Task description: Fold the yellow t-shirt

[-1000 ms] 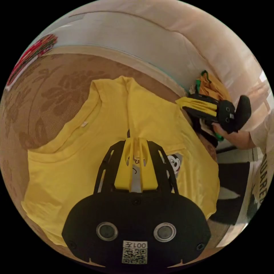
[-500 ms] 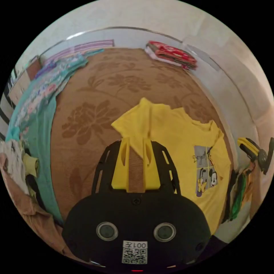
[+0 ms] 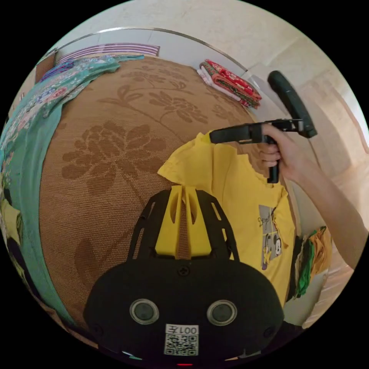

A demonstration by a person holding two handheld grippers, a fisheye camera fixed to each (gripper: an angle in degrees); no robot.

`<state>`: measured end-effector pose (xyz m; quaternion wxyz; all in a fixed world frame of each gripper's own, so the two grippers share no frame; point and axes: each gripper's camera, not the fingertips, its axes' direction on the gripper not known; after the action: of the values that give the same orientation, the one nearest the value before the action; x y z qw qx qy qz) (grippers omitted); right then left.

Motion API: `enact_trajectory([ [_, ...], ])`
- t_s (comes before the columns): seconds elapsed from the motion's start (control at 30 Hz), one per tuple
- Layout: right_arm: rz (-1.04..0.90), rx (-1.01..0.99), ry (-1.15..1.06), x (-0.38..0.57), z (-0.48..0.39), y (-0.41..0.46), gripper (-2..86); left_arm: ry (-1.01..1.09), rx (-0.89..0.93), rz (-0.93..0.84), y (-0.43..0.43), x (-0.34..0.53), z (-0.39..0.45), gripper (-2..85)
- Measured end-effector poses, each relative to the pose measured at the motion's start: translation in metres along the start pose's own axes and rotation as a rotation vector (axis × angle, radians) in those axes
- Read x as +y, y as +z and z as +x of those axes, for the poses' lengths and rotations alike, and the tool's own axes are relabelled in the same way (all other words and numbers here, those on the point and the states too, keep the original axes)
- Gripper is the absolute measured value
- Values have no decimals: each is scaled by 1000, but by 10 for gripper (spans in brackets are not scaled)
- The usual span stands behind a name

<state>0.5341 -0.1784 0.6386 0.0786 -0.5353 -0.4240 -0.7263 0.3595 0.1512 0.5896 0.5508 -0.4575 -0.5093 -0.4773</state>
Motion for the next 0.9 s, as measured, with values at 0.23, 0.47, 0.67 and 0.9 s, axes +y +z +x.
enact_trajectory([
  [0.23, 21, -228, -29, -65, 33, -5, 21, -92, 88, 58, -5, 32, -61, -8],
  [0.47, 16, -303, -245, -114, 35, -25, 10, -192, 159, 74, 0, 59, -107, 19],
  [0.67, 112, -359, -344, -122, 44, -68, 8, -242, 180, 123, 3, 72, -130, 17],
  [0.9, 199, -349, -382, -101, 58, -111, 9, -194, 247, 192, -2, 82, -136, -5],
])
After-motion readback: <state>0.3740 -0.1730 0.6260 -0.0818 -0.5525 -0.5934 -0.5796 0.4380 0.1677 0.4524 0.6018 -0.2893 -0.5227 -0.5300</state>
